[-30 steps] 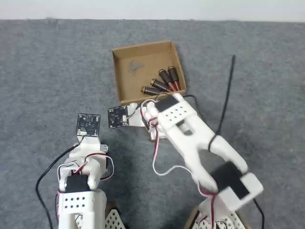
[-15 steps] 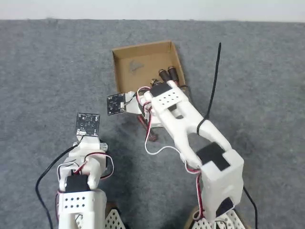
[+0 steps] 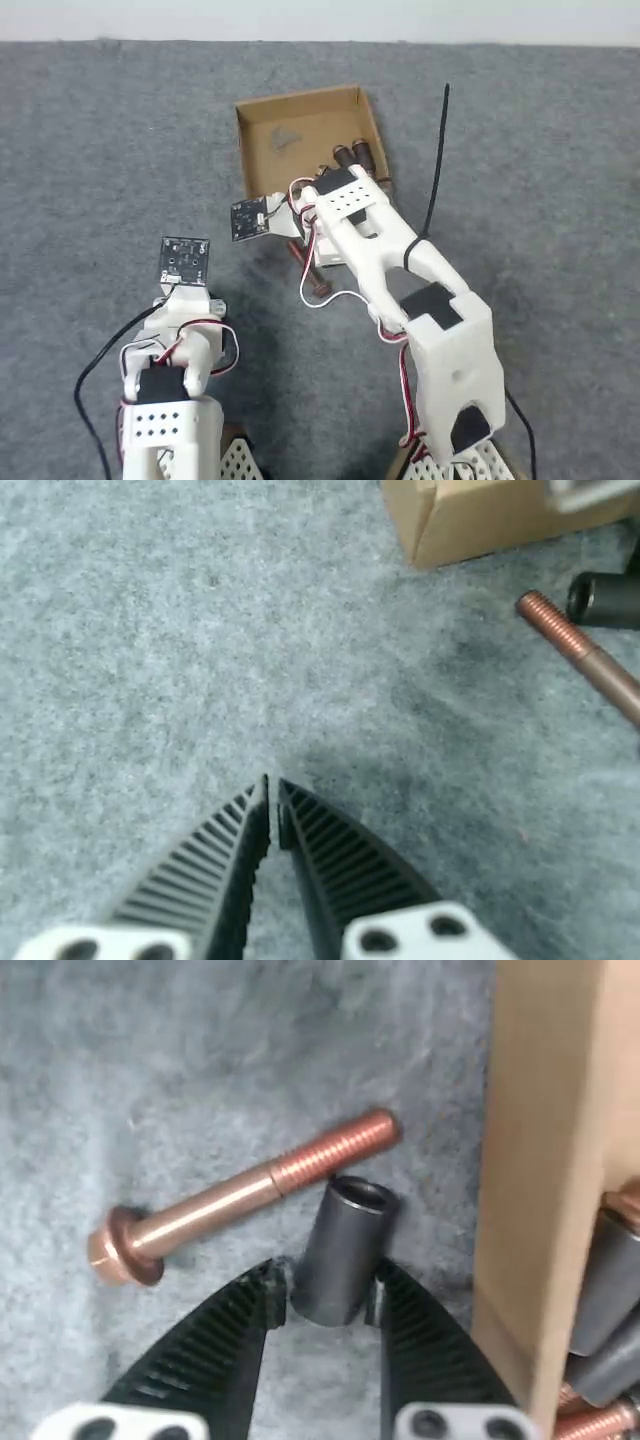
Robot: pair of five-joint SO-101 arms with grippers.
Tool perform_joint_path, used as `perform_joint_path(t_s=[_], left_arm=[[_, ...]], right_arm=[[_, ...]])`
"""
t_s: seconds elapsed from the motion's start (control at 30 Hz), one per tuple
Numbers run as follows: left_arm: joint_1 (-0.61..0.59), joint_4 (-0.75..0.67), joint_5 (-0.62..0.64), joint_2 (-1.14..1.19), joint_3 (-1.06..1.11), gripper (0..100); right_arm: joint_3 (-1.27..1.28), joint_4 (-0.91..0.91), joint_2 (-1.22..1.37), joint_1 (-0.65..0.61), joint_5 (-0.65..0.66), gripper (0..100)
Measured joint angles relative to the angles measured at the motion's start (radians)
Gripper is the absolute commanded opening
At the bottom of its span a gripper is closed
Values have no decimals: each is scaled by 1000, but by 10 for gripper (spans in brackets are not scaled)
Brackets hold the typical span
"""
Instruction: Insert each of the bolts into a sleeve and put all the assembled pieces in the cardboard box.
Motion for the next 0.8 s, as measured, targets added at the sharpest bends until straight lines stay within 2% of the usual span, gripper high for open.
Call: perform_joint_path(t_s=[0.17,0.3,0.33,0.5,0.8], left_arm=[[-14,-6,0,0,0,10],[-14,-9,0,0,0,10],[-14,-9,0,0,0,10],[-20,-32,3,0,0,10],[-20,-38,0,0,0,10]], right_arm=[[-20,2,25,6,0,106],[-64,8,49,6,0,0],[-75,8,51,6,-2,9],[-140,69,54,17,-172,7],[-390,347,54,94,-410,6]])
